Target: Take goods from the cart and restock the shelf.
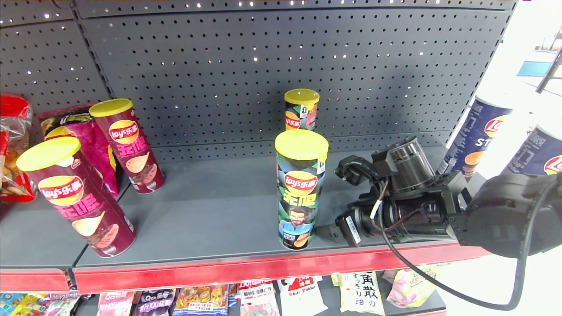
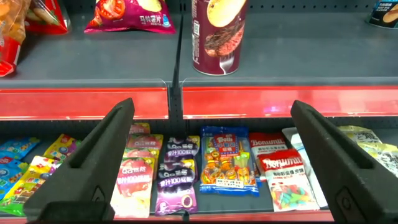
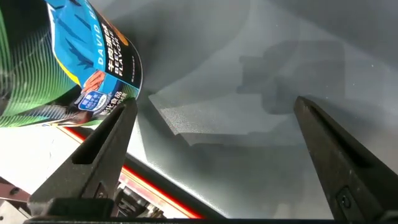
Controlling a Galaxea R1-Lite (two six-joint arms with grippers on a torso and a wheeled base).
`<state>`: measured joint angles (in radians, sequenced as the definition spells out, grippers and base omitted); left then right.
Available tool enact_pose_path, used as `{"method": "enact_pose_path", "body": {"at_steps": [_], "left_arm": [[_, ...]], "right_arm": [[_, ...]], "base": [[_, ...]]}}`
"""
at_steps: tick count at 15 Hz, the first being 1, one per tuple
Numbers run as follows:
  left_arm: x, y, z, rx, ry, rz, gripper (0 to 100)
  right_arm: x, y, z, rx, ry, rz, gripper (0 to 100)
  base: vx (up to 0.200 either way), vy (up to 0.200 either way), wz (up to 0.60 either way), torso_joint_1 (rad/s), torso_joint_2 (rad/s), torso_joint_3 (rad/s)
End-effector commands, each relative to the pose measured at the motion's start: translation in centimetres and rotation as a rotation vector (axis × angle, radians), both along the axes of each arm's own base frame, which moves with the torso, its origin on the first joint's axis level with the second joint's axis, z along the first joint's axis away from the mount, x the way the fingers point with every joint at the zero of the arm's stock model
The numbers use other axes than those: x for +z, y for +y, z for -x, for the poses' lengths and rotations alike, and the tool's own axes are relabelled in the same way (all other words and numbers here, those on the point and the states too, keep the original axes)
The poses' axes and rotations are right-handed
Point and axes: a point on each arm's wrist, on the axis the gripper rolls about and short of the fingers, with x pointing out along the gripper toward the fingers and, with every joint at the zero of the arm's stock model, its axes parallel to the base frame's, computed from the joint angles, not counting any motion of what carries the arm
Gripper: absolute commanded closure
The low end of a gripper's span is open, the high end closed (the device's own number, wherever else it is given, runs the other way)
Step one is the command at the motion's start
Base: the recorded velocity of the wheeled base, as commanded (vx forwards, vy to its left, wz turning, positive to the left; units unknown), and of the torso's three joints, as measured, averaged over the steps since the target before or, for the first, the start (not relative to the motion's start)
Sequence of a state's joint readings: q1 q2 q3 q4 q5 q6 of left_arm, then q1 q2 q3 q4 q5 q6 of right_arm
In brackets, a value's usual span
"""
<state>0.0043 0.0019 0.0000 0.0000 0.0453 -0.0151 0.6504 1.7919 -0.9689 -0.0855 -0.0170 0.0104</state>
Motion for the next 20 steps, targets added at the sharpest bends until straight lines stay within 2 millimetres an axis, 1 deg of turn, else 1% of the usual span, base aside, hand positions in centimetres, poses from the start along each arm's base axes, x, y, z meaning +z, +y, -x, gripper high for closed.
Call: {"method": "enact_pose_path", "body": {"at_steps": [1, 6, 8, 9, 10, 12, 13, 15, 16, 17, 19, 20], "left_arm": [[0.0, 0.0, 0.0, 0.0, 0.001, 0.0, 0], [0.0, 0.0, 0.0, 0.001, 0.0, 0.0, 0], [0.0, 0.0, 0.0, 0.001, 0.001, 0.0, 0], [0.0, 0.0, 0.0, 0.001, 0.0, 0.0, 0], [0.0, 0.0, 0.0, 0.001, 0.001, 0.0, 0], [0.0, 0.0, 0.0, 0.001, 0.0, 0.0, 0], [0.0, 0.0, 0.0, 0.0, 0.0, 0.0, 0], [0.0, 0.0, 0.0, 0.001, 0.0, 0.0, 0], [0.0, 0.0, 0.0, 0.0, 0.0, 0.0, 0], [0.0, 0.0, 0.0, 0.001, 0.001, 0.0, 0], [0.0, 0.0, 0.0, 0.0, 0.0, 0.0, 0], [0.0, 0.0, 0.0, 0.001, 0.0, 0.0, 0]], "right_arm": [[0.1, 0.4, 0.1, 0.01, -0.004, -0.004, 0], [-0.1, 0.6, 0.2, 0.017, 0.001, -0.001, 0], [0.2, 0.0, 0.2, 0.001, -0.005, -0.006, 0], [0.5, -0.2, 0.3, -0.001, -0.013, -0.01, 0], [1.7, -1.0, 1.1, -0.006, -0.042, -0.031, 0], [3.1, -2.2, 2.7, -0.007, -0.079, -0.058, 0], [3.9, -3.0, 3.7, -0.007, -0.101, -0.074, 0], [5.6, -5.8, 7.6, 0.005, -0.163, -0.122, 0], [5.7, -6.4, 8.5, 0.01, -0.176, -0.13, 0], [5.9, -8.8, 11.6, 0.032, -0.237, -0.138, 0], [5.2, -11.6, 14.9, 0.028, -0.298, -0.149, 0], [4.1, -13.6, 17.0, 0.0, -0.34, -0.158, 0]], "base": [[0.0, 0.0, 0.0, 0.0, 0.0, 0.0], [0.0, 0.0, 0.0, 0.0, 0.0, 0.0], [0.0, 0.0, 0.0, 0.0, 0.0, 0.0], [0.0, 0.0, 0.0, 0.0, 0.0, 0.0], [0.0, 0.0, 0.0, 0.0, 0.0, 0.0], [0.0, 0.0, 0.0, 0.0, 0.0, 0.0], [0.0, 0.0, 0.0, 0.0, 0.0, 0.0], [0.0, 0.0, 0.0, 0.0, 0.0, 0.0], [0.0, 0.0, 0.0, 0.0, 0.0, 0.0], [0.0, 0.0, 0.0, 0.0, 0.0, 0.0], [0.0, 0.0, 0.0, 0.0, 0.0, 0.0], [0.0, 0.0, 0.0, 0.0, 0.0, 0.0]]}}
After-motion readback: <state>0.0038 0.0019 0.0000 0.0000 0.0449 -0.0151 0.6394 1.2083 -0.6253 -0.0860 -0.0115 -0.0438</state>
